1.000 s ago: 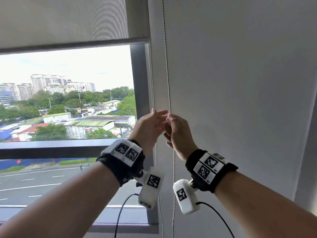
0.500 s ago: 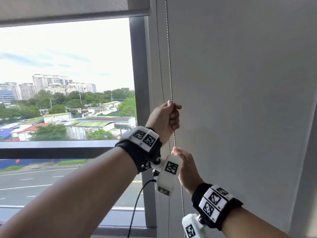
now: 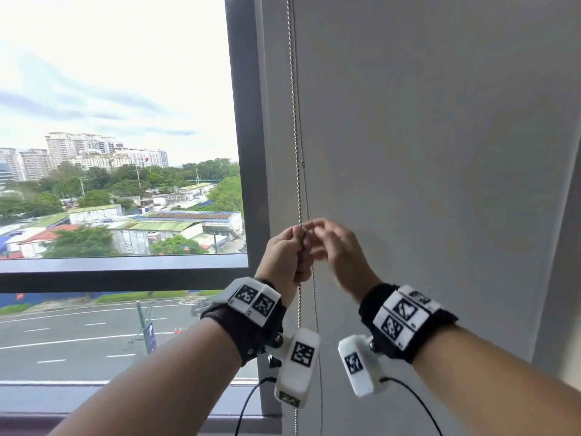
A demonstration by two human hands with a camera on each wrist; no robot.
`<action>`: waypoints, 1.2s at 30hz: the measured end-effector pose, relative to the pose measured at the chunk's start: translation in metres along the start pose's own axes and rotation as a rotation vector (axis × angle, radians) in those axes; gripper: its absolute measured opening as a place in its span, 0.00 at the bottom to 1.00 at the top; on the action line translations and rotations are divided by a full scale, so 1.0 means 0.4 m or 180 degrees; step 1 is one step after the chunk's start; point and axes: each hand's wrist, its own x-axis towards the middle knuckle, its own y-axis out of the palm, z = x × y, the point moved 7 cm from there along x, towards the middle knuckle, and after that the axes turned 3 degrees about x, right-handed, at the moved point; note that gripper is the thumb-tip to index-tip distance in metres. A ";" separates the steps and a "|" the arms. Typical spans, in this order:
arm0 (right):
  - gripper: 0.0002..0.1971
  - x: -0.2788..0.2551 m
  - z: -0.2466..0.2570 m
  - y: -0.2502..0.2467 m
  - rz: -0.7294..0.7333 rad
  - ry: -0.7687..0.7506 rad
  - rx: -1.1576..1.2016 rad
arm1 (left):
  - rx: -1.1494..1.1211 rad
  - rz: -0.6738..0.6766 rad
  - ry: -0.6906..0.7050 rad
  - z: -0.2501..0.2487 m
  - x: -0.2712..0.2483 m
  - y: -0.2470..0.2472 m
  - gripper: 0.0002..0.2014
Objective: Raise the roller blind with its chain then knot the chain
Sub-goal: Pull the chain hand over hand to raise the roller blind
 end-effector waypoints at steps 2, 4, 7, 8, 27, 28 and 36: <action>0.17 0.047 0.066 0.008 -0.0028 -0.0081 0.0121 | 0.0104 0.0000 -0.0079 0.019 -0.010 -0.009 0.20; 0.17 0.088 0.125 0.027 0.0025 -0.0105 0.0308 | 0.0225 -0.0011 -0.0137 0.037 -0.019 -0.021 0.19; 0.18 0.140 0.190 0.054 0.0118 -0.0050 0.0542 | 0.0314 -0.0073 -0.0260 0.059 -0.035 -0.041 0.19; 0.19 0.152 0.203 0.062 0.0138 -0.0018 0.0625 | 0.0332 -0.0096 -0.0310 0.065 -0.041 -0.047 0.19; 0.17 0.065 0.065 0.083 -0.0238 -0.0010 0.0687 | -0.0004 0.0107 -0.0375 0.049 -0.043 -0.093 0.20; 0.17 0.056 0.052 0.077 -0.0278 -0.0039 0.0576 | -0.0098 0.0139 -0.0290 0.017 -0.028 -0.087 0.21; 0.19 -0.015 -0.032 0.070 -0.0317 0.0109 0.0489 | -0.0183 0.0434 0.0033 -0.161 0.051 0.017 0.23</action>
